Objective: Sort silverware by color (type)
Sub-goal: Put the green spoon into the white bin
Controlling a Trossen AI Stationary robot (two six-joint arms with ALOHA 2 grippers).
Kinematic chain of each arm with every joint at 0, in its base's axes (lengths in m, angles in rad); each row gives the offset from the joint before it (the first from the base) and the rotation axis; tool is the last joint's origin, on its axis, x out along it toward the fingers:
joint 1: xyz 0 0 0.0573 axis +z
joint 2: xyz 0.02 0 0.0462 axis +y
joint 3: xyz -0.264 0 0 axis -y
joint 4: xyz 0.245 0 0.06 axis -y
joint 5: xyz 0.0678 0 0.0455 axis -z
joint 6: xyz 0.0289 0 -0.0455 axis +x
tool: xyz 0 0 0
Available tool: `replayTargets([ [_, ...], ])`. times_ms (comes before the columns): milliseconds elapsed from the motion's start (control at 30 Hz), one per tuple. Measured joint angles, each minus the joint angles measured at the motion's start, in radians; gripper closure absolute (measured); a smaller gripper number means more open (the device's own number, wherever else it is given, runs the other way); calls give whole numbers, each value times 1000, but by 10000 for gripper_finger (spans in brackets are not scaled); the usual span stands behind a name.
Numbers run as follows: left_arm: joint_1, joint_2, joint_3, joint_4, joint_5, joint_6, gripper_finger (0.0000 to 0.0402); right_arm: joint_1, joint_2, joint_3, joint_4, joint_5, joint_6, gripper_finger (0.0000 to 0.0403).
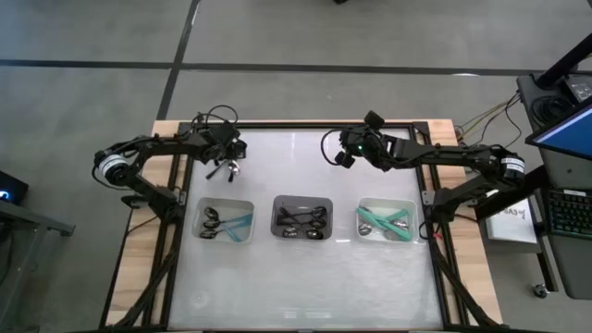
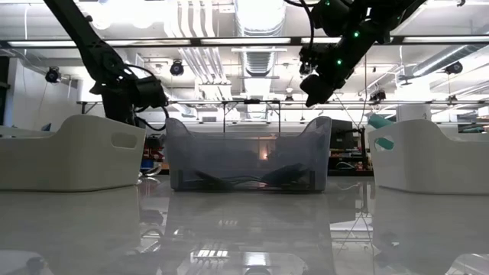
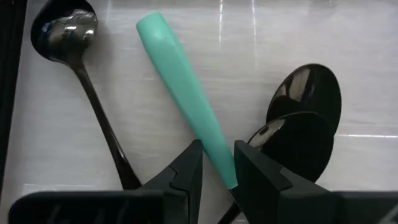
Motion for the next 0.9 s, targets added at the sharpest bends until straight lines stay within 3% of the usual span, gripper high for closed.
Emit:
replayTargets([
  [300,-4,-1,-1,-81,50,159,328,0,0,0,-1,0,0,273],
  [567,-6,2,11,-81,43,-51,329,0,0,0,0,0,0,273],
  [733,-6,6,5,-73,36,5,335,0,0,0,-1,0,1,273],
  [900,-14,7,0,-68,23,28,380,0,0,0,-1,0,-3,273],
])
